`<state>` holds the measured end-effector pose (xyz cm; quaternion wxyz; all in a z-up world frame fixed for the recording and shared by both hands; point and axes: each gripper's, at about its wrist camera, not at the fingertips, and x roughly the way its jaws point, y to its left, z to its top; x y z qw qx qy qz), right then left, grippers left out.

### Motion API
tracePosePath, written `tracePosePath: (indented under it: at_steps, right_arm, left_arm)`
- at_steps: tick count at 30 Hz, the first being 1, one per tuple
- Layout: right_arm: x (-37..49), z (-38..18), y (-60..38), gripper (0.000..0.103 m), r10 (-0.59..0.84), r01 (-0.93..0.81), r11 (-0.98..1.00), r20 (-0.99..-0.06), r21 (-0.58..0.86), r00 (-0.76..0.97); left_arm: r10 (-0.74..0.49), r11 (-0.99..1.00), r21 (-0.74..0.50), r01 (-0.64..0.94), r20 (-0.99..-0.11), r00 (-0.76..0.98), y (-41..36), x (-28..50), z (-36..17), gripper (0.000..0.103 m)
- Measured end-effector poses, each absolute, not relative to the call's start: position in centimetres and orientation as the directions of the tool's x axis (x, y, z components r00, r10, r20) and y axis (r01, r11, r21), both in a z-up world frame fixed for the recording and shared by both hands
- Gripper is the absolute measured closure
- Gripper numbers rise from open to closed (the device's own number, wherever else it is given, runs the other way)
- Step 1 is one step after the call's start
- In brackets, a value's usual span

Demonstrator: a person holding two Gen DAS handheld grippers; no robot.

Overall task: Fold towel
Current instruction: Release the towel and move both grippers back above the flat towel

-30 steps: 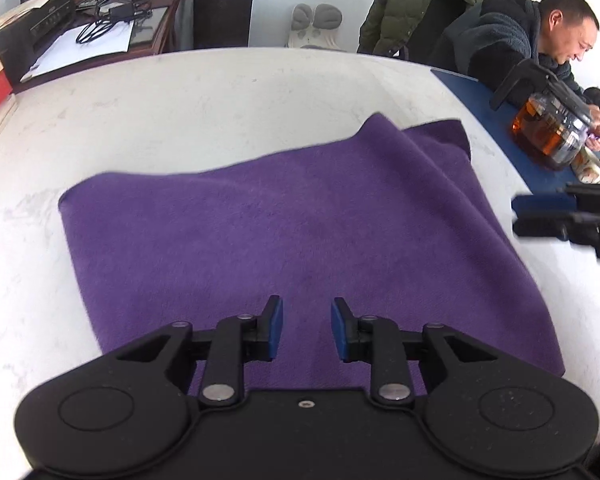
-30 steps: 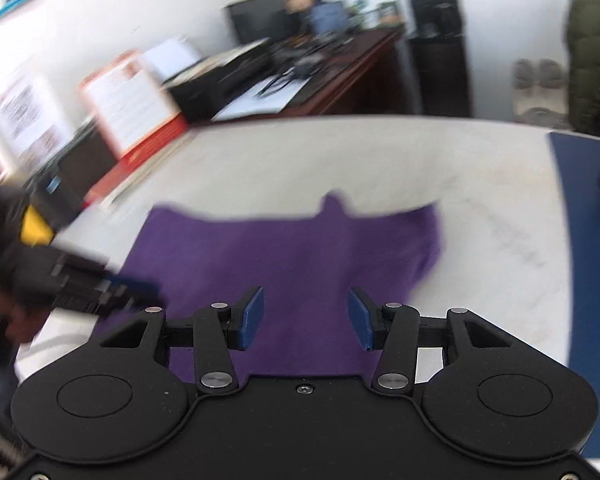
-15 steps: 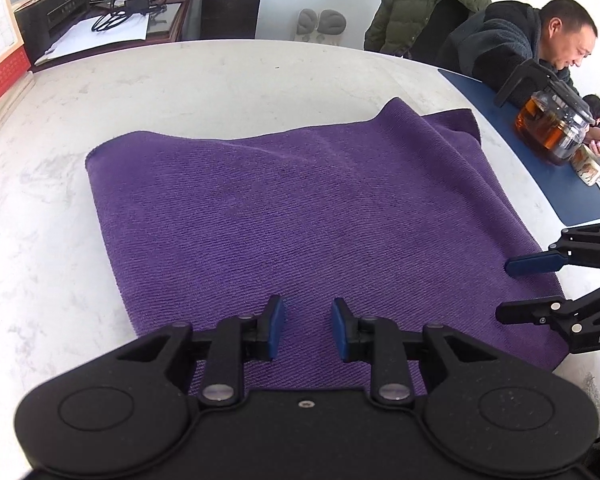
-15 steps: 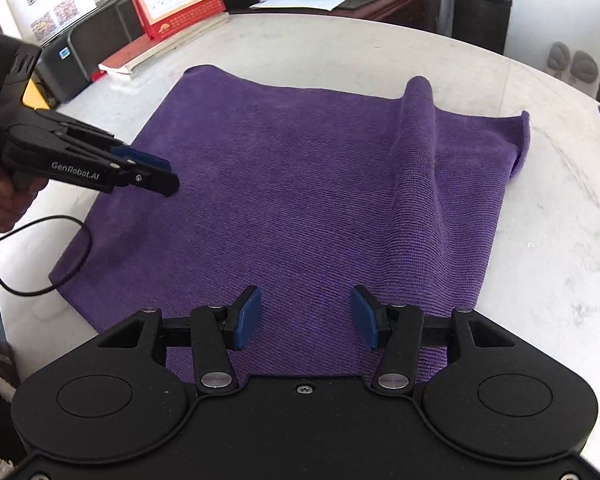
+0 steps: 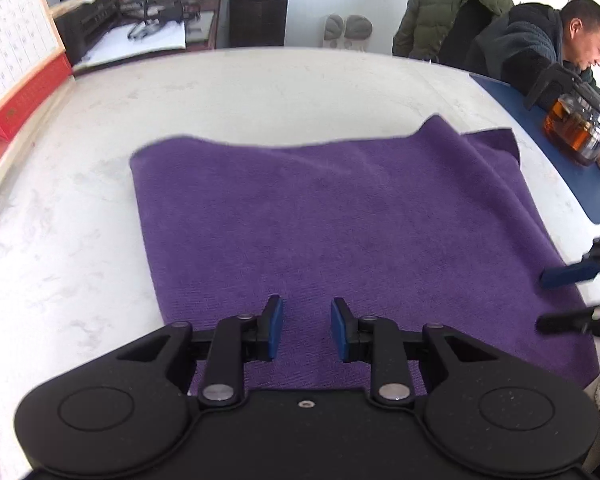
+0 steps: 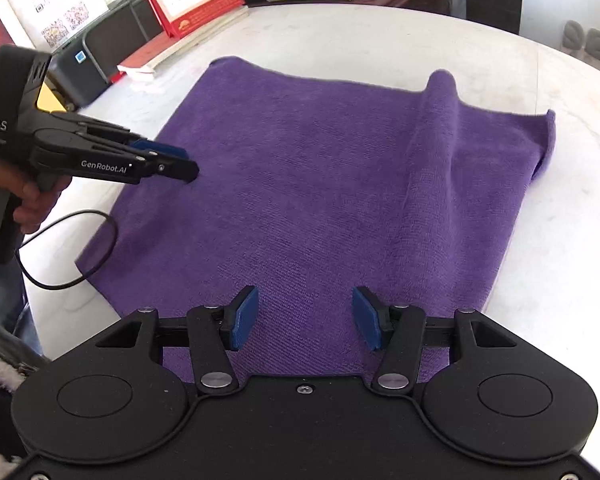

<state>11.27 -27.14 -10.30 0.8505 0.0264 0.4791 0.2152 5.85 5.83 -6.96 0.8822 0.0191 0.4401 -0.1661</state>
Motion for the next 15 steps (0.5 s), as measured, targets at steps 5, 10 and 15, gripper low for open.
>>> tracePosePath:
  at_steps: [5, 10, 15]
  right_arm:
    - [14.0, -7.4, -33.0, 0.051, 0.287, -0.182, 0.958, -0.74, 0.222, 0.608]
    - [18.9, -8.9, -36.6, 0.057, 0.171, -0.072, 0.984, -0.747, 0.163, 0.643]
    - [21.6, -10.7, -37.2, 0.072, 0.137, -0.029, 0.988, -0.756, 0.154, 0.64]
  left_arm:
    - [-0.39, 0.908, -0.21, 0.363, -0.742, 0.546, 2.8, 7.3, -6.3, 0.072]
    - [-0.406, 0.889, -0.197, 0.413, -0.757, 0.512, -0.4, 7.7, -7.8, 0.072]
    - [-0.38, 0.895, -0.182, 0.407, -0.789, 0.483, -1.5, 7.6, -9.0, 0.072]
